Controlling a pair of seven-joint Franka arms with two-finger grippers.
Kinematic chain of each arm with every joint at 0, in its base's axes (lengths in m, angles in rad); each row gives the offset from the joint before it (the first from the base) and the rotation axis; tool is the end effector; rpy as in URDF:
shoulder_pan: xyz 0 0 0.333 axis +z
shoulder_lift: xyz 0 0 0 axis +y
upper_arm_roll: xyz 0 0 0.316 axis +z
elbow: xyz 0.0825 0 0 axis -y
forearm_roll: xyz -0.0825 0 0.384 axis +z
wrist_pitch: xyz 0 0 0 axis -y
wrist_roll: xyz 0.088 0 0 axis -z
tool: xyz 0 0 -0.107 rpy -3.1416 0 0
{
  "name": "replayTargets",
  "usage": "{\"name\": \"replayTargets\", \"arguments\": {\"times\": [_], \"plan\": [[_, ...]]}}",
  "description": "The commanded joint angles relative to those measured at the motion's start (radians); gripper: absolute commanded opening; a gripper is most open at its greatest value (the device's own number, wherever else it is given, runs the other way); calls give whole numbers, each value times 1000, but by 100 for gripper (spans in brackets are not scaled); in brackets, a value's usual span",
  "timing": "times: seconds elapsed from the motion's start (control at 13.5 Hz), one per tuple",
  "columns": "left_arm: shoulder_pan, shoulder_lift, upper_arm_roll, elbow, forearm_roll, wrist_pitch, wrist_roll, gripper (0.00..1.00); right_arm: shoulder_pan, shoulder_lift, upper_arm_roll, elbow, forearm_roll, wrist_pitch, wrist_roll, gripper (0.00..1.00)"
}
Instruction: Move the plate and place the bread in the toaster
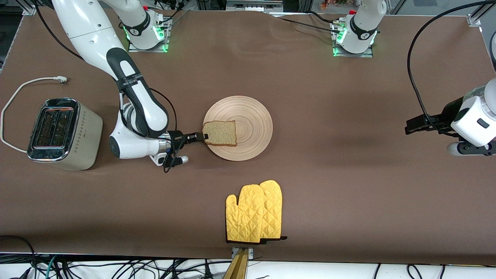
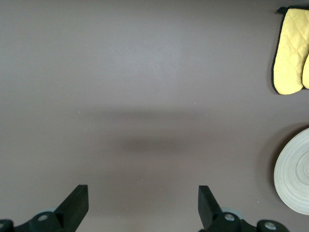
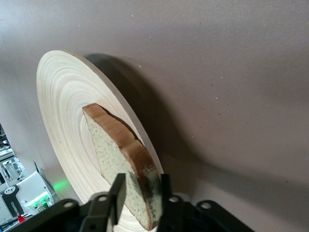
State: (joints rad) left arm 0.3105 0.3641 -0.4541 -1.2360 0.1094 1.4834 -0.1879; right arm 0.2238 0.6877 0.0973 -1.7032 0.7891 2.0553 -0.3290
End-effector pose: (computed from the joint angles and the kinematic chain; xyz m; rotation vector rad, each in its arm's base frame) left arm 0.6444 -0.0253 0.5714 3.1023 0.1071 -0.1380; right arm 0.6038 0.2357 0.1852 -2.4173 -0.1596 0.4048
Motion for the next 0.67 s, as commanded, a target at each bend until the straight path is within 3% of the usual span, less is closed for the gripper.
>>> {"name": "replayTargets", "arguments": {"times": [0.0, 0.15, 0.22, 0.37, 0.52, 0.59], "plan": [[44, -62, -12, -62, -10, 23, 4, 100, 0, -22, -1, -24, 15, -4, -24, 17], [24, -109, 9, -142, -24, 78, -1, 100, 2, -22, -1, -24, 12, -4, -24, 9], [-20, -208, 109, -243, -49, 122, 1, 100, 2, -20, -1, -24, 10, -4, -24, 10], [-117, -293, 187, -385, -89, 204, 1, 100, 8, -20, -1, -23, 10, -4, -21, 18], [-270, -330, 334, -401, -93, 175, 1, 100, 20, -22, -1, -18, 9, -3, -12, 35], [-318, -333, 378, -396, -93, 143, 2, 100, 22, -20, -1, -18, 7, -1, -9, 38]]}}
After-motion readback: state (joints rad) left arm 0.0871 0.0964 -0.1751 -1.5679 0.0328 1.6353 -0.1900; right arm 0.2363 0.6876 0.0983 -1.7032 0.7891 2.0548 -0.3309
